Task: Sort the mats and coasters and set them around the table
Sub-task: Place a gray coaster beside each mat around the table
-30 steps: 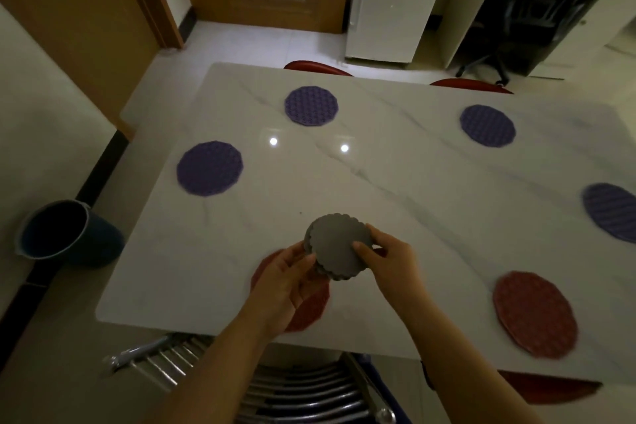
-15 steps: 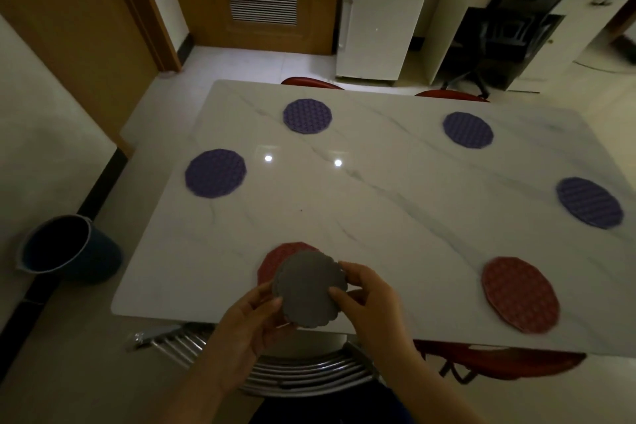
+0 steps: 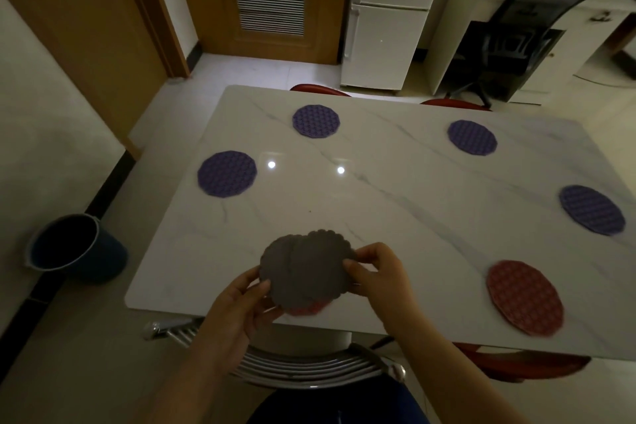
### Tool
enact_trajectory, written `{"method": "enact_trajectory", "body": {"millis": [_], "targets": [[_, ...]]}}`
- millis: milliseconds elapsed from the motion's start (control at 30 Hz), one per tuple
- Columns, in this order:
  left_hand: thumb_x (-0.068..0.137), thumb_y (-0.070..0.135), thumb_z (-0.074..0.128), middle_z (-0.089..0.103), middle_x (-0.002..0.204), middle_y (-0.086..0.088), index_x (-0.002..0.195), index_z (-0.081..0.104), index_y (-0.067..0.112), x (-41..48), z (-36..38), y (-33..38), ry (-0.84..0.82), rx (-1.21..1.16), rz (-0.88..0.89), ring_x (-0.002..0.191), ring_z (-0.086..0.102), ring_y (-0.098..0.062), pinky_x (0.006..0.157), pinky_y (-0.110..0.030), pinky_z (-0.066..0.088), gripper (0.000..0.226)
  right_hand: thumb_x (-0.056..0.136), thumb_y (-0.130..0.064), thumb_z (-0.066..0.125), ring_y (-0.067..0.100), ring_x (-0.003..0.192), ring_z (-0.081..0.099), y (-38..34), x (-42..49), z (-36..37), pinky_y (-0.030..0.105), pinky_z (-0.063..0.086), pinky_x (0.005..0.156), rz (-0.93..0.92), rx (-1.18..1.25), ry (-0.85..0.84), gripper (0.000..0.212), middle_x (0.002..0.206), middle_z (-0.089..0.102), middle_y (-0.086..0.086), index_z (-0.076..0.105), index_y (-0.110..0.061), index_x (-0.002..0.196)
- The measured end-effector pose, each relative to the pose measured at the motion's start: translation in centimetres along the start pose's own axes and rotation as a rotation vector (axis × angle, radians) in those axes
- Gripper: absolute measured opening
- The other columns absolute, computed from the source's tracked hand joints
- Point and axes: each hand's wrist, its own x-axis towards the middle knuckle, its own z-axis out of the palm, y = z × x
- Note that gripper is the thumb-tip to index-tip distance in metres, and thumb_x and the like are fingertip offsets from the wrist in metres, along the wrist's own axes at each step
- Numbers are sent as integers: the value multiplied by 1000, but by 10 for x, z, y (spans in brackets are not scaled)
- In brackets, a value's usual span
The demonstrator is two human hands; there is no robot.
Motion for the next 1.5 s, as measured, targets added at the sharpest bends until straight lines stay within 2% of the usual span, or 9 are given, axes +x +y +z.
{"method": "enact_trajectory", "body": {"millis": [200, 400, 600, 700, 933, 1133, 1300, 1400, 1500], "targets": [[75, 10, 63, 76, 98, -10, 111, 63, 11, 1, -11, 6, 55, -13, 46, 80, 74, -26, 59, -31, 59, 36, 85, -7, 65, 27, 80, 68, 25, 40, -38, 27, 56, 55, 129, 222, 218, 11, 94, 65, 15, 56, -9, 91], [90, 4, 53, 77, 95, -7, 111, 62, 11, 2, -17, 7, 104, -5, 74, 77, 74, -22, 59, -29, 60, 24, 86, -6, 62, 32, 89, 64, 91, 68, -43, 35, 56, 61, 351, 130, 234, 18, 100, 61, 17, 55, -4, 102], [93, 3, 50, 72, 105, -11, 114, 61, 10, -1, -16, 7, 100, 5, 63, 79, 74, -23, 62, -31, 61, 25, 83, -9, 65, 31, 80, 64, 125, 72, -44, 36, 56, 57, 407, -86, 269, 23, 86, 63, 15, 58, -2, 103], [92, 3, 51, 72, 105, -11, 115, 61, 10, 0, -15, 5, 99, 12, 46, 81, 74, -23, 61, -31, 61, 26, 84, -17, 65, 26, 74, 64, 126, 67, -46, 41, 57, 68, 375, -282, 284, 19, 83, 65, 10, 59, -9, 99], [81, 9, 60, 76, 99, -8, 113, 61, 12, 6, -10, 1, 77, 26, 42, 84, 74, -25, 62, -30, 60, 32, 87, -25, 61, 4, 64, 47, 122, 62, -51, 21, 30, 48, 303, -455, 290, 26, 83, 55, -4, 55, -14, 110], [75, 13, 63, 75, 102, -8, 115, 61, 12, 9, 3, -7, 34, 17, 22, 88, 73, -26, 62, -30, 60, 40, 89, -36, 58, 11, 91, 51, 110, 48, -51, 20, 39, 63, 206, -405, 268, 47, 124, 54, 5, 46, -17, 130], [77, 15, 65, 73, 112, -5, 119, 62, 18, 17, 44, -14, -75, 53, -24, 99, 70, -24, 67, -31, 59, 42, 94, -35, 50, 4, 94, 56, 60, 24, -53, 14, 44, 69, 20, -125, 138, 27, 122, 56, -1, 51, -30, 121], [73, 20, 70, 74, 109, -5, 111, 68, 25, 29, 76, -23, -94, 123, -25, 96, 71, -22, 67, -31, 59, 39, 93, -40, 47, 2, 101, 56, 32, 9, -68, 17, 47, 81, -91, -113, -27, 39, 124, 52, -10, 45, -32, 132], [73, 19, 68, 75, 103, -8, 109, 68, 19, 34, 113, -42, -108, 130, -36, 90, 73, -24, 65, -28, 58, 36, 93, -42, 46, -7, 98, 51, 24, -3, -96, 5, 45, 71, -156, -220, -61, 50, 120, 44, -17, 37, -29, 140]]}}
